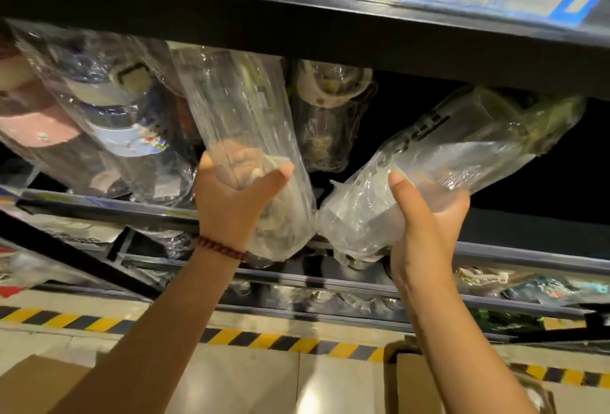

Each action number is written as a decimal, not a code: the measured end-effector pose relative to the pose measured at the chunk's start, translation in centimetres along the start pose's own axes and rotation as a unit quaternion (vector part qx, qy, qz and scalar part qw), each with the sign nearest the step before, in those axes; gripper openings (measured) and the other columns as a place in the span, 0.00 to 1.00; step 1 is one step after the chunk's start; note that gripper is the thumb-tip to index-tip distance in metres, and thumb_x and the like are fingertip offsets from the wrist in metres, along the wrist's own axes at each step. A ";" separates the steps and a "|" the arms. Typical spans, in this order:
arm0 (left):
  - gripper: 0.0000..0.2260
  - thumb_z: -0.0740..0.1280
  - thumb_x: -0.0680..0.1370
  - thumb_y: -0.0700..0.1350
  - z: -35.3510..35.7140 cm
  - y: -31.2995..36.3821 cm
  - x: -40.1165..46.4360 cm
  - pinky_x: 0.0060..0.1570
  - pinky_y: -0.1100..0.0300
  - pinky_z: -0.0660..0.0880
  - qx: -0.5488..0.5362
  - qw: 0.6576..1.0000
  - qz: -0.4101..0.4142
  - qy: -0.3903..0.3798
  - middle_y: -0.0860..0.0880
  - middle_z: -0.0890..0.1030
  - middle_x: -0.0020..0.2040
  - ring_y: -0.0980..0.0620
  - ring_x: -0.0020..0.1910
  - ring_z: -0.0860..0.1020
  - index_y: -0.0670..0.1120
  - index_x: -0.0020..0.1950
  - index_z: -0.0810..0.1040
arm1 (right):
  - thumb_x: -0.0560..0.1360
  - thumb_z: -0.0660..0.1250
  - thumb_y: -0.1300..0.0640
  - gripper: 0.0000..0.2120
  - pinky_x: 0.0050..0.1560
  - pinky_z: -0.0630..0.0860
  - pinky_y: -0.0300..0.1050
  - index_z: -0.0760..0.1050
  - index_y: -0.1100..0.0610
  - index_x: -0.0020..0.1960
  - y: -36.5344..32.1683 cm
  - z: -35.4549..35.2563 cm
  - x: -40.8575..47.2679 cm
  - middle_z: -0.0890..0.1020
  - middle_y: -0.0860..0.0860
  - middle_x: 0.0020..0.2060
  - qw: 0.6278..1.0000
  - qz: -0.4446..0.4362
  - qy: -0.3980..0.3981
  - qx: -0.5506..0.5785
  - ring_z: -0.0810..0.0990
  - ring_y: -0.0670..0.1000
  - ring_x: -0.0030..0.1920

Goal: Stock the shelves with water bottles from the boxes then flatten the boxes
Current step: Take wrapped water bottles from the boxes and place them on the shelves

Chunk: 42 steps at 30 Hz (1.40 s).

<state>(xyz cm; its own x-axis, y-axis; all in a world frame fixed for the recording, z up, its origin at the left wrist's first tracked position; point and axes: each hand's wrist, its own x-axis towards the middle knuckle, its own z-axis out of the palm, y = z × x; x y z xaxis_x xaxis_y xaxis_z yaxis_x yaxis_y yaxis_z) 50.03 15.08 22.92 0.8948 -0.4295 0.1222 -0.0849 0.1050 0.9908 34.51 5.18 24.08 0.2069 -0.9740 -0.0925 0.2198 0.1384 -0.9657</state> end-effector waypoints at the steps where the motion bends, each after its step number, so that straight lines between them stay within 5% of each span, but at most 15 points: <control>1: 0.27 0.76 0.55 0.56 0.2 -0.1 0.1 0.35 0.61 0.75 -0.005 1.000 0.001 0.005 0.54 0.79 0.36 0.54 0.35 0.78 0.43 0.46 0.73 | 0.62 0.73 0.52 0.35 0.60 0.76 0.48 0.64 0.49 0.66 0.1 0.2 0.1 0.76 0.49 0.60 1.000 0.001 0.002 0.004 0.78 0.47 0.58; 5: 0.22 0.78 0.59 0.48 0.6 -0.5 0.5 0.29 0.68 0.74 0.017 1.000 0.017 0.003 0.57 0.79 0.31 0.61 0.30 0.78 0.43 0.45 0.74 | 0.63 0.73 0.55 0.39 0.60 0.77 0.51 0.61 0.52 0.71 0.5 0.8 0.5 0.76 0.52 0.62 0.998 0.004 0.029 0.055 0.79 0.50 0.58; 8: 0.26 0.78 0.63 0.40 1.1 -0.4 0.8 0.33 0.72 0.74 0.017 1.000 0.010 0.009 0.52 0.79 0.40 0.64 0.34 0.79 0.36 0.58 0.73 | 0.65 0.74 0.58 0.40 0.58 0.77 0.42 0.59 0.54 0.72 1.0 1.3 1.0 0.75 0.52 0.63 0.994 -0.016 0.053 0.094 0.79 0.46 0.59; 12: 0.33 0.76 0.54 0.54 1.2 -0.3 1.2 0.40 0.69 0.77 0.013 1.000 -0.009 0.009 0.44 0.79 0.49 0.52 0.46 0.80 0.48 0.56 0.71 | 0.68 0.75 0.62 0.38 0.60 0.72 0.37 0.58 0.46 0.69 1.9 2.1 1.6 0.71 0.46 0.64 0.996 -0.040 0.020 0.078 0.75 0.41 0.61; 15: 0.30 0.77 0.53 0.51 1.0 -0.3 1.8 0.41 0.68 0.78 0.011 0.999 -0.035 0.008 0.43 0.78 0.51 0.49 0.48 0.79 0.57 0.50 0.66 | 0.62 0.76 0.57 0.43 0.64 0.70 0.36 0.55 0.45 0.69 2.4 2.8 1.6 0.69 0.46 0.67 0.996 -0.076 0.009 0.046 0.72 0.41 0.65; 18: 0.35 0.78 0.53 0.50 0.8 -0.7 2.3 0.45 0.63 0.80 0.008 0.999 -0.034 0.005 0.42 0.78 0.56 0.46 0.52 0.80 0.54 0.55 0.67 | 0.60 0.77 0.55 0.45 0.69 0.64 0.37 0.54 0.46 0.69 3.0 3.6 1.4 0.67 0.46 0.68 0.994 -0.111 0.013 0.008 0.69 0.41 0.67; 22: 0.42 0.81 0.55 0.48 0.2 -1.2 2.8 0.54 0.59 0.78 0.035 0.999 -0.042 -0.001 0.43 0.76 0.59 0.47 0.58 0.77 0.44 0.64 0.65 | 0.62 0.80 0.61 0.43 0.63 0.64 0.26 0.56 0.44 0.65 3.6 4.0 1.5 0.68 0.37 0.60 0.992 -0.127 -0.001 -0.022 0.70 0.29 0.59; 25: 0.28 0.80 0.62 0.41 -0.1 -1.3 3.0 0.48 0.65 0.78 0.063 0.997 -0.028 -0.022 0.51 0.76 0.51 0.57 0.52 0.78 0.53 0.51 0.66 | 0.62 0.79 0.64 0.43 0.61 0.64 0.25 0.57 0.48 0.67 4.3 3.8 1.7 0.68 0.36 0.58 0.988 -0.138 -0.009 -0.068 0.73 0.32 0.56; 27: 0.28 0.79 0.62 0.38 -0.3 -1.6 2.7 0.43 0.73 0.76 0.077 0.996 -0.019 -0.050 0.54 0.75 0.48 0.68 0.45 0.77 0.55 0.47 0.64 | 0.61 0.80 0.62 0.48 0.59 0.62 0.21 0.54 0.55 0.72 4.7 3.5 1.6 0.66 0.35 0.57 0.983 -0.143 -0.026 -0.111 0.72 0.36 0.56; 31: 0.33 0.83 0.56 0.46 -1.1 -2.2 2.4 0.48 0.66 0.77 0.094 0.992 -0.011 -0.081 0.49 0.79 0.53 0.56 0.50 0.80 0.56 0.53 0.67 | 0.60 0.81 0.60 0.51 0.53 0.61 0.17 0.54 0.58 0.73 5.2 3.5 1.3 0.68 0.38 0.55 0.973 -0.134 -0.078 -0.173 0.69 0.35 0.55; 36: 0.26 0.79 0.63 0.37 -1.5 -2.0 3.0 0.36 0.78 0.71 0.158 0.985 0.006 -0.067 0.55 0.75 0.43 0.69 0.37 0.76 0.52 0.46 0.65 | 0.62 0.80 0.59 0.36 0.46 0.64 0.18 0.59 0.48 0.57 4.9 4.5 1.7 0.69 0.36 0.49 0.941 -0.154 -0.149 -0.262 0.72 0.30 0.46; 39: 0.27 0.80 0.62 0.40 -2.0 -2.1 3.4 0.34 0.77 0.71 0.181 0.981 0.005 -0.066 0.56 0.74 0.41 0.66 0.36 0.75 0.55 0.43 0.63 | 0.62 0.80 0.55 0.38 0.49 0.65 0.20 0.62 0.60 0.64 4.9 4.9 2.1 0.70 0.46 0.54 0.921 -0.164 -0.179 -0.303 0.71 0.41 0.54; 42: 0.27 0.80 0.62 0.41 -2.8 -2.1 3.6 0.35 0.77 0.70 0.195 0.980 0.010 -0.050 0.56 0.73 0.40 0.66 0.36 0.73 0.55 0.42 0.62 | 0.63 0.79 0.54 0.40 0.48 0.65 0.21 0.61 0.61 0.66 4.6 5.4 2.0 0.69 0.47 0.55 0.913 -0.170 -0.190 -0.320 0.69 0.43 0.54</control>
<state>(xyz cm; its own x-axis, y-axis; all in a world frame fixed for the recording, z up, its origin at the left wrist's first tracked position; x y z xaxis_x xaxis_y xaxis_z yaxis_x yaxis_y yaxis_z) 54.71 15.84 21.11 0.8458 -0.5181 0.1273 -0.2799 -0.2278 0.9326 41.06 4.84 20.76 0.5721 -0.7922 0.2125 -0.2431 -0.4113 -0.8785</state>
